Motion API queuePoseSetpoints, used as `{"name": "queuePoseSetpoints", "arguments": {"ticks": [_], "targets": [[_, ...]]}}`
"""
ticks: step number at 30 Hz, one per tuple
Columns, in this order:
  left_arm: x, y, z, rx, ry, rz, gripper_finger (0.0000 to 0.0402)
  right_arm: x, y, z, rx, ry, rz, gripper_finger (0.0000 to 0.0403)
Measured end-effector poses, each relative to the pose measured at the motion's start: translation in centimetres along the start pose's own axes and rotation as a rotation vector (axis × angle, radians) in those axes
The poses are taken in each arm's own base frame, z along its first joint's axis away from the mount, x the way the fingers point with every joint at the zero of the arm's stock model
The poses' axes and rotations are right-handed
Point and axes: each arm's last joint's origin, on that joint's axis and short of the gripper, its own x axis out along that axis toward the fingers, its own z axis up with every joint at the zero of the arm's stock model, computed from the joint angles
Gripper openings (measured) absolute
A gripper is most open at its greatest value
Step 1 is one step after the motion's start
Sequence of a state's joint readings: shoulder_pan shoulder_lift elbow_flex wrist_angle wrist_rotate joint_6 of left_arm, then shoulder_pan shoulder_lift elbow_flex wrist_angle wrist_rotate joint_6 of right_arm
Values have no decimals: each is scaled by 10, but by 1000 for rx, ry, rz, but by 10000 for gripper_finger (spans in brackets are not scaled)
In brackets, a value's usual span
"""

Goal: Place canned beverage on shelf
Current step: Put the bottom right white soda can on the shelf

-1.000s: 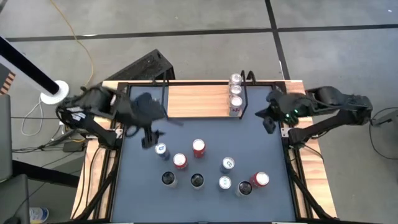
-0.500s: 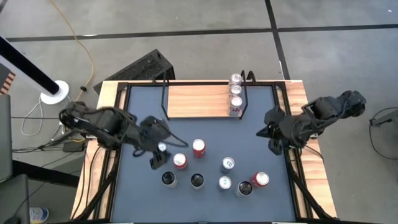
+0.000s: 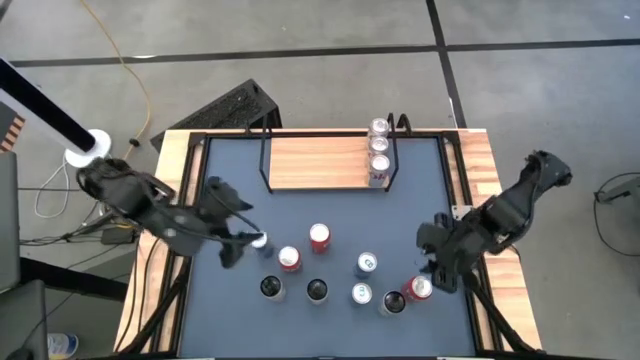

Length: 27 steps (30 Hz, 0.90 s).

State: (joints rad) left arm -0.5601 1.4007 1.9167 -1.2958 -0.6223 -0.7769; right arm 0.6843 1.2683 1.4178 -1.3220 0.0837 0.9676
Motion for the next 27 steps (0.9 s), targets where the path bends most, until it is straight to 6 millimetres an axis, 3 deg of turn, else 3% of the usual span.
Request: {"name": "queuePoseSetpoints", "arguments": {"ticks": [4, 9, 18, 27], "targets": [[-25, 12, 1, -49, -67, -31, 332, 17, 15, -7, 13, 160, 13, 270], [-43, 21, 0, -47, -108, -53, 332, 37, 29, -10, -5, 277, 3, 275], [-47, 27, -7, 13, -94, 0, 332, 43, 31, -8, 87, 289, -28, 274], [-47, 28, -7, 11, -97, 3, 332, 46, 31, 5, -13, 197, 13, 274]]}}
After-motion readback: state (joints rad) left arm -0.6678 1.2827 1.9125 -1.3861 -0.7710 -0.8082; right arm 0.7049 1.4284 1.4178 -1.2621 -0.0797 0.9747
